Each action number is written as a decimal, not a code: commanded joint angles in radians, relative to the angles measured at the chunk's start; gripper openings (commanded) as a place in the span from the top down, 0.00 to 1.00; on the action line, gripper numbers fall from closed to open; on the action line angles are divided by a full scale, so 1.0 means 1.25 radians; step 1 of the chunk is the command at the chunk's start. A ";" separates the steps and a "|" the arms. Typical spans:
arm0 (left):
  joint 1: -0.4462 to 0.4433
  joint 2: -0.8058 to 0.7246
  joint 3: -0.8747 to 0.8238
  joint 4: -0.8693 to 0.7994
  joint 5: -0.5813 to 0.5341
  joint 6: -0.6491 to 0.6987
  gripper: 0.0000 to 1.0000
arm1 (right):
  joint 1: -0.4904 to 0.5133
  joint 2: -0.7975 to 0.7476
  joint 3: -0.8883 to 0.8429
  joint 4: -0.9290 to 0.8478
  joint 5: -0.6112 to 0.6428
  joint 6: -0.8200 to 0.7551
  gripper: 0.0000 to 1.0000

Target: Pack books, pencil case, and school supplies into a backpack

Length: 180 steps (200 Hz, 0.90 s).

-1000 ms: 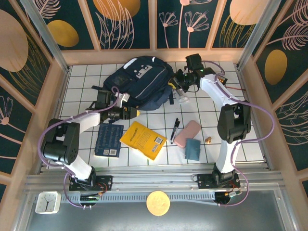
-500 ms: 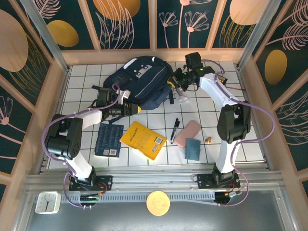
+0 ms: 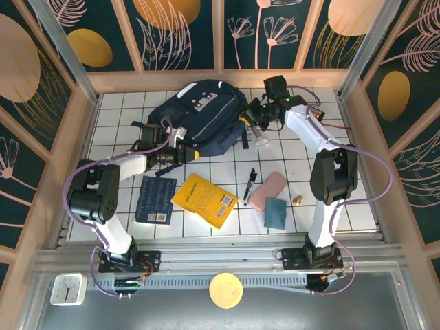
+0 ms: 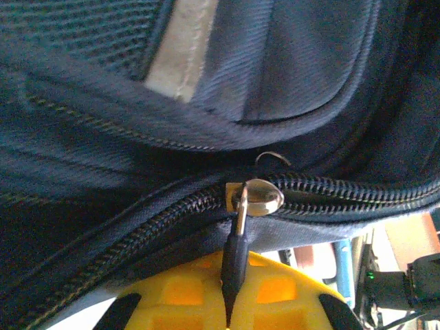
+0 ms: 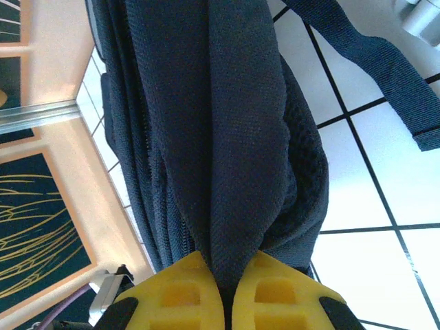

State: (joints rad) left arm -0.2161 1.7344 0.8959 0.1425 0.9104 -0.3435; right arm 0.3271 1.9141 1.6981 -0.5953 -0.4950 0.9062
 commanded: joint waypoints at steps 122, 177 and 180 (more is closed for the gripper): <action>0.090 0.055 0.175 -0.324 -0.787 0.133 1.00 | -0.063 -0.070 -0.126 0.008 0.036 -0.123 1.00; 0.132 0.109 0.188 -0.301 -0.841 0.151 1.00 | -0.061 -0.071 -0.173 0.032 0.027 -0.132 1.00; 0.137 0.109 0.184 -0.299 -0.841 0.151 1.00 | -0.060 -0.072 -0.174 0.032 0.027 -0.133 1.00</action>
State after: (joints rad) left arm -0.1463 1.8545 1.1252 -0.2504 0.0849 -0.1371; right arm 0.2852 1.8854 1.4956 -0.5491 -0.5083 0.7860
